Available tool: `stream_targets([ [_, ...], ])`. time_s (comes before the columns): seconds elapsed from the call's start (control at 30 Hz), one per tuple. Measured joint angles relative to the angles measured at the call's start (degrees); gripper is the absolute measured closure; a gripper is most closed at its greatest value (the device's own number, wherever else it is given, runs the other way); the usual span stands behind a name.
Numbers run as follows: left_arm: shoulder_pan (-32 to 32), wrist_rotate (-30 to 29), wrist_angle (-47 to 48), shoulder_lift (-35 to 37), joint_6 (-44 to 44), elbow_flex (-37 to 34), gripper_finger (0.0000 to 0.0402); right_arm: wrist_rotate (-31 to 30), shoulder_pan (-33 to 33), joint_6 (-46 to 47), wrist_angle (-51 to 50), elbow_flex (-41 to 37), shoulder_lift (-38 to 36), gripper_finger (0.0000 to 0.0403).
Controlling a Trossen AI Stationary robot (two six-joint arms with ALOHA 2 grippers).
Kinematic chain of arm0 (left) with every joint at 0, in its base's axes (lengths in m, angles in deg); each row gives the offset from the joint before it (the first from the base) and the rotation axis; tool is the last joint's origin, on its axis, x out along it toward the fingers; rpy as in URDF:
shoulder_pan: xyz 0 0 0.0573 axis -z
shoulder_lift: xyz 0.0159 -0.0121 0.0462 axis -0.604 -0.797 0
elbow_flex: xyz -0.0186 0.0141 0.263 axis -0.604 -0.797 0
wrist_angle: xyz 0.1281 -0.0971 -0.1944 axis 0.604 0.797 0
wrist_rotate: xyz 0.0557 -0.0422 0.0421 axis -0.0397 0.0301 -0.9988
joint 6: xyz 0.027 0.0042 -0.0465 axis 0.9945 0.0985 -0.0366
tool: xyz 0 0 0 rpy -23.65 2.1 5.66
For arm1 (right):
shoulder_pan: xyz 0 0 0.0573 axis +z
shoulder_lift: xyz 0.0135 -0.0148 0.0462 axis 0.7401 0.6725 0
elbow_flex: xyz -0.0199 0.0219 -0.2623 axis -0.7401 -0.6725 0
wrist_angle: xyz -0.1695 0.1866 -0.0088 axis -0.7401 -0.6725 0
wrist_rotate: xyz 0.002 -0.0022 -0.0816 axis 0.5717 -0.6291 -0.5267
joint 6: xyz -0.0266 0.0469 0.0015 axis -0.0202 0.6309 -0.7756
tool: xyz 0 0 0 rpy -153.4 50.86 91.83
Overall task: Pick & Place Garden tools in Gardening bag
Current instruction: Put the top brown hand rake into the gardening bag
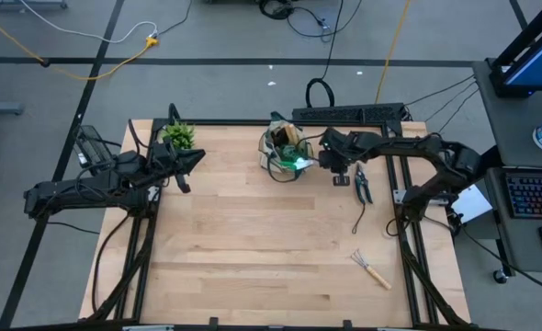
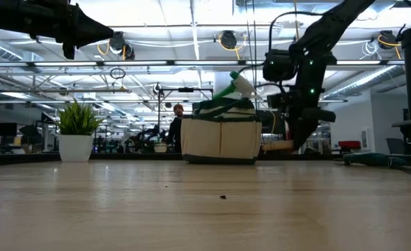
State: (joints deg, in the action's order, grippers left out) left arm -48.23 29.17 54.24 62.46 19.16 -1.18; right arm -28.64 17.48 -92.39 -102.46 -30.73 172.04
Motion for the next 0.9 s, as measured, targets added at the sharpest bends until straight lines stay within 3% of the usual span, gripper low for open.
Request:
stream_targets([
  [0.27, 0.0, 0.0, 0.0, 0.0, 0.3, 0.0, 0.036, -0.6, 0.0, 0.4, -1.3, 0.0, -7.3, 0.0341],
  [0.4, 0.0, 0.0, 0.0, 0.0, 0.1, 0.0, 0.036, -3.4, 0.0, 3.2, -1.6, 0.0, -10.3, 0.0341],
  [0.9, 0.0, 0.1, 0.0, 0.0, 0.0, 0.0, 0.036, -2.7, 0.0, 14.5, -1.7, 0.0, -21.1, 0.0341],
])
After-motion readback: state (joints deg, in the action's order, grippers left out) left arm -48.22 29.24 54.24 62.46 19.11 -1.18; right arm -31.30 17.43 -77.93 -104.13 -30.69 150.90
